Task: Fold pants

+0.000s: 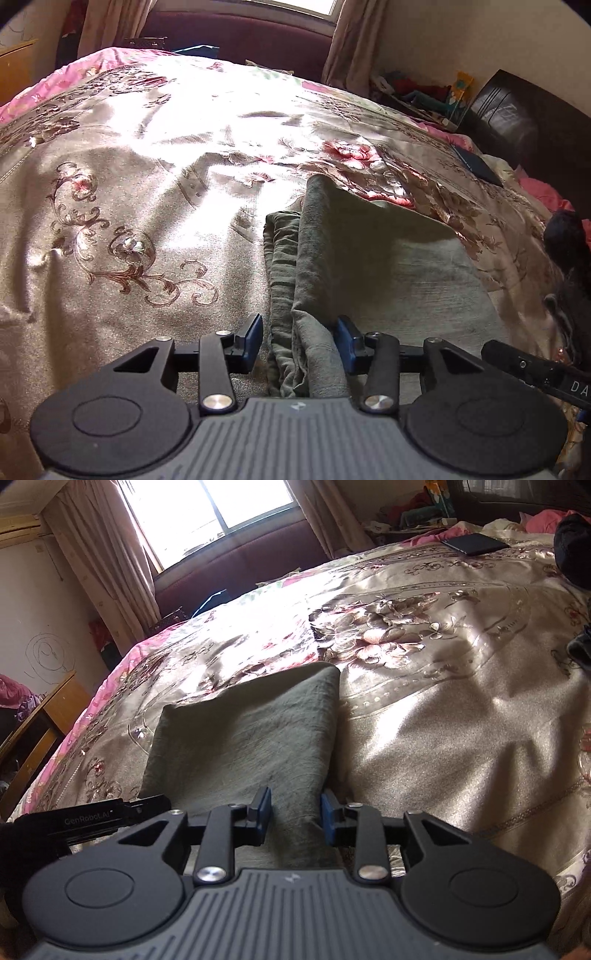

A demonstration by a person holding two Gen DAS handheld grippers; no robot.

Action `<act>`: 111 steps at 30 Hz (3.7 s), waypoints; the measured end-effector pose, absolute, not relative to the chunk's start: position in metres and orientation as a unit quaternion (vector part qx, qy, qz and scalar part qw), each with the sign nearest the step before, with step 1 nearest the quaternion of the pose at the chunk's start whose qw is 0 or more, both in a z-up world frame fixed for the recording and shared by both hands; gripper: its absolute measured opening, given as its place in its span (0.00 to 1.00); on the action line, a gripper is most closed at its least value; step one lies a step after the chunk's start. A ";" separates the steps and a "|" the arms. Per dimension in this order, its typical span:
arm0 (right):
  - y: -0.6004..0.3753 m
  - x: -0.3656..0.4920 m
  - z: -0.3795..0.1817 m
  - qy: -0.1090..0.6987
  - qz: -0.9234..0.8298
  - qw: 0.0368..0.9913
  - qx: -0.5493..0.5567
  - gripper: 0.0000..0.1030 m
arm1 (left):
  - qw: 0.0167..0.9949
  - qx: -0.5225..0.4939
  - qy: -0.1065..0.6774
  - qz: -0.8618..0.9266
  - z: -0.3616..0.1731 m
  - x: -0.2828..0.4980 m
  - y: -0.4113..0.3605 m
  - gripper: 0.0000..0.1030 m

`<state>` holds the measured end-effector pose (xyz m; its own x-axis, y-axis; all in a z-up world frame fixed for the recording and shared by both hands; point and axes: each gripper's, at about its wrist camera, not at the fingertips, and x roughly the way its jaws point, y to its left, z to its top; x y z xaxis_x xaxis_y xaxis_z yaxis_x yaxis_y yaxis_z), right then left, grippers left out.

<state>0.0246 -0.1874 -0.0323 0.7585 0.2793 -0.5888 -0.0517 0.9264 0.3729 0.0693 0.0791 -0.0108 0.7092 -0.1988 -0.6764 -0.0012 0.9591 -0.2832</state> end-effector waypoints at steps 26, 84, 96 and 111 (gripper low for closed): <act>-0.170 0.002 -0.031 0.345 0.079 0.926 0.136 0.27 | 0.925 -0.035 0.377 -0.028 0.004 0.033 0.047 0.65; -0.165 0.002 -0.033 0.347 0.106 0.921 0.144 0.32 | 0.920 0.009 0.391 0.029 0.008 0.024 0.029 1.00; -0.164 0.003 -0.034 0.350 0.109 0.920 0.139 0.33 | 0.919 0.005 0.392 0.026 0.008 0.024 0.028 1.00; -0.163 0.003 -0.035 0.351 0.109 0.920 0.138 0.33 | 0.919 0.004 0.394 0.024 0.007 0.025 0.029 1.00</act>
